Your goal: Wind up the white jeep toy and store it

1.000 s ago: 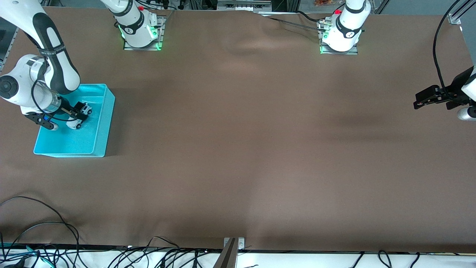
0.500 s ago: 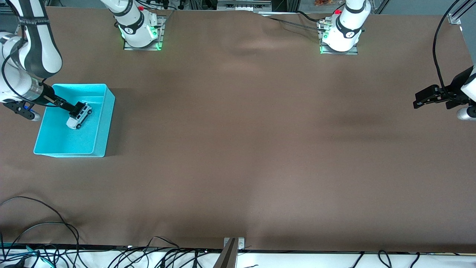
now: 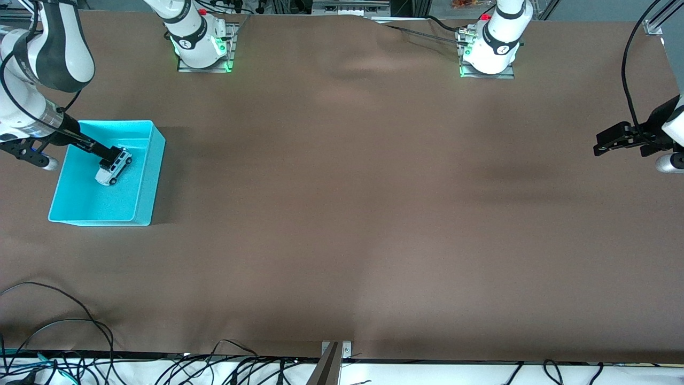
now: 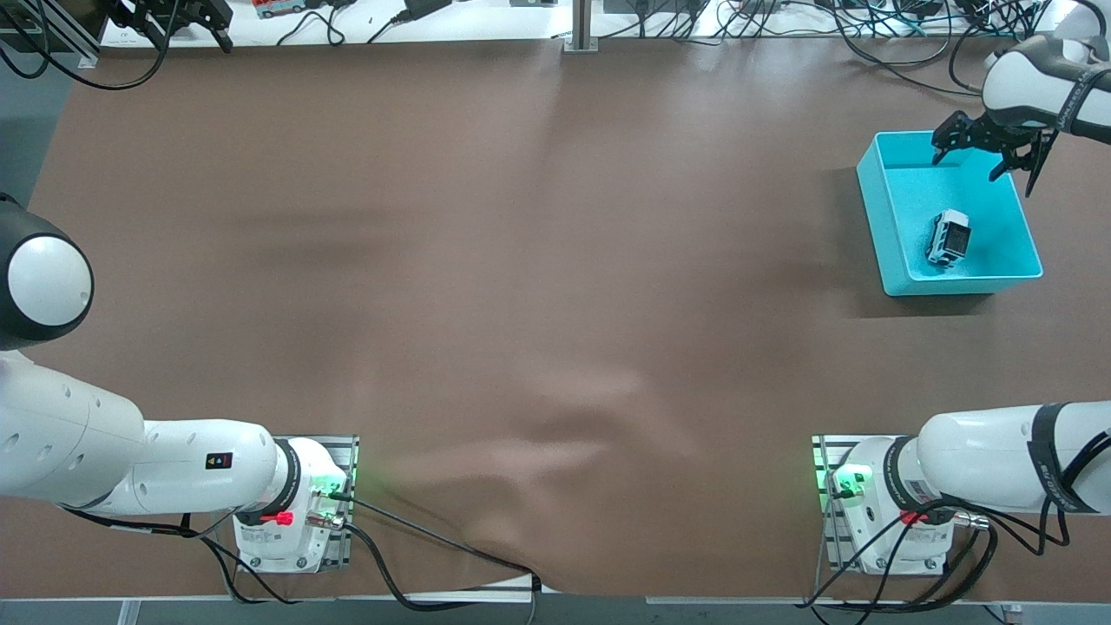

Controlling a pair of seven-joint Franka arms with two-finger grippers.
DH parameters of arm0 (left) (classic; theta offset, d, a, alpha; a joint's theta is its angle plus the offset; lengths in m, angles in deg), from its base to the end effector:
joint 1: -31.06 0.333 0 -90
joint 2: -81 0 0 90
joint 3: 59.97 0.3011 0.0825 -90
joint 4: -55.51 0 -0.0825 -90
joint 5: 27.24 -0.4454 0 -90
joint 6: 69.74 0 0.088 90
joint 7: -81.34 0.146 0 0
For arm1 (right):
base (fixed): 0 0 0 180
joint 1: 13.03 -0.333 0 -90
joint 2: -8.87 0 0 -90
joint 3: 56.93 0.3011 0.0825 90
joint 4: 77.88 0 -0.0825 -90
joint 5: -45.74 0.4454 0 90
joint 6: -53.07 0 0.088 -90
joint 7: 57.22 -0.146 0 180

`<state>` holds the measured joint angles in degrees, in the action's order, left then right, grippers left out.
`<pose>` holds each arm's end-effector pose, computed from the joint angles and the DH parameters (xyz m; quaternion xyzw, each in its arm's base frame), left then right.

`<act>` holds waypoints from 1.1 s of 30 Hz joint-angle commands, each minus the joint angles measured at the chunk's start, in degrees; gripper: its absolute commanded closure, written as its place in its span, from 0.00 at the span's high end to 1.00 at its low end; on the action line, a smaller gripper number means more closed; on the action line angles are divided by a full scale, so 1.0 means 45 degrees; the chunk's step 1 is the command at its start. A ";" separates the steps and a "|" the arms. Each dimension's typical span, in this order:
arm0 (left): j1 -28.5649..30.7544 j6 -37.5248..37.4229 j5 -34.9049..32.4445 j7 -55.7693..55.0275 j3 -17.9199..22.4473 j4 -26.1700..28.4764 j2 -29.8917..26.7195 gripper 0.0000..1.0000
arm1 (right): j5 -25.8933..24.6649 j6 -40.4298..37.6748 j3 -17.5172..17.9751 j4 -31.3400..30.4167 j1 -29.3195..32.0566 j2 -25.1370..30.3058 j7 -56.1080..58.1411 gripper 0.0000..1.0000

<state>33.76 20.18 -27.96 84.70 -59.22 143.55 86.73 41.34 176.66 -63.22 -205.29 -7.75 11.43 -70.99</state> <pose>0.6388 0.0401 0.5258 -0.9994 -0.0006 0.0339 0.0049 0.5539 -0.1189 0.3028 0.9797 -0.1980 -0.0105 0.0295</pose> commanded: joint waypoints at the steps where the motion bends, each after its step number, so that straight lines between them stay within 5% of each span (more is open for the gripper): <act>1: -0.0032 -0.0118 0.0356 0.0093 0.0049 0.0004 -0.0004 1.00 | 0.0001 -0.2070 0.0440 0.1766 -0.0118 -0.0021 -0.0241 1.00; 12: -0.0032 -0.0118 0.0356 0.0074 0.0048 -0.0015 -0.0004 1.00 | 0.0391 -0.6251 0.1631 0.4971 -0.0333 -0.0548 -0.0065 1.00; 33: -0.0032 -0.0118 0.0356 0.0093 0.0048 -0.0015 0.0016 1.00 | 0.1582 -0.8812 0.1573 0.7980 -0.0724 -0.1506 0.0481 1.00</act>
<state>33.75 20.18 -27.96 84.70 -59.23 143.68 86.82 46.37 138.98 -55.53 -172.54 -10.41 5.91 -70.06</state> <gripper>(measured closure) 0.000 0.000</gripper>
